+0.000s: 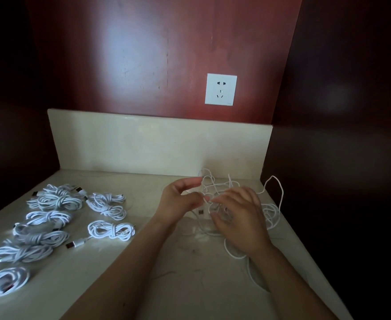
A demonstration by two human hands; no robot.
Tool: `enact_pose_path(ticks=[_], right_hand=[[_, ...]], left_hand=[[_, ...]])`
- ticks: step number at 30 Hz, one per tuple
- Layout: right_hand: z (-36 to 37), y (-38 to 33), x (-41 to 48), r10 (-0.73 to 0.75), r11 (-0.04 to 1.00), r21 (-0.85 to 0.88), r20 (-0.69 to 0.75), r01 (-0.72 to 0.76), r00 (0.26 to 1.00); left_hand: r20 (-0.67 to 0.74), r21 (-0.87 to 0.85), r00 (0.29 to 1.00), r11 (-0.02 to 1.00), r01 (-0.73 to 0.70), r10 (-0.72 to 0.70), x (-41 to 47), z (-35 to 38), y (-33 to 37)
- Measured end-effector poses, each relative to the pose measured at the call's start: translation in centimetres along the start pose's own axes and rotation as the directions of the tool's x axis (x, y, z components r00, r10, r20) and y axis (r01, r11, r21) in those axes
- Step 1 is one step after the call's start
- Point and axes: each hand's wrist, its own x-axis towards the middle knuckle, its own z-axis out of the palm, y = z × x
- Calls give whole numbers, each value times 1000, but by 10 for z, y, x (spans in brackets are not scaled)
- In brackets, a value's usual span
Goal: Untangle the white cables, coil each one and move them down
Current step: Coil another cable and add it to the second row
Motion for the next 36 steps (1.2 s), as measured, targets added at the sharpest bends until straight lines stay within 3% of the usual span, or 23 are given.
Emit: enact_pose_path(ticks=[4, 6, 10, 13, 15, 19, 23, 28, 32, 36], right_hand=[[1, -13, 1, -3, 1000, 8, 66, 3, 998], [-2, -14, 5, 50, 998, 22, 29, -51, 998], [-9, -20, 23, 158, 951, 268, 2, -153, 987], [-12, -35, 37, 167, 905, 398, -16, -147, 986], [-10, -46, 46, 180, 876, 458, -22, -150, 983], [9, -57, 52, 224, 852, 491, -27, -182, 974], [34, -57, 37, 252, 834, 494, 54, -245, 966], [45, -48, 26, 225, 886, 375, 167, -273, 960], [45, -53, 26, 247, 852, 428, 180, -302, 952], [46, -63, 25, 343, 719, 555, 241, -418, 908]], left_hand=[[101, -131, 995, 991, 8, 5, -3, -3, 12], [147, -36, 987, 998, -56, 60, -3, -9, 16], [269, 217, 945, 944, -249, 188, -3, -21, 25], [339, 335, 922, 892, -303, 186, -7, -31, 27], [316, 338, 930, 894, -296, 188, -6, -37, 22], [220, 166, 960, 963, -213, 174, -4, -40, 13], [141, 40, 986, 995, -96, 89, -1, -41, 16], [145, 137, 986, 989, 58, -78, -1, -45, 17], [146, 177, 989, 984, -12, -14, -2, -48, 17], [130, 139, 983, 979, -149, 131, -6, -46, 19]])
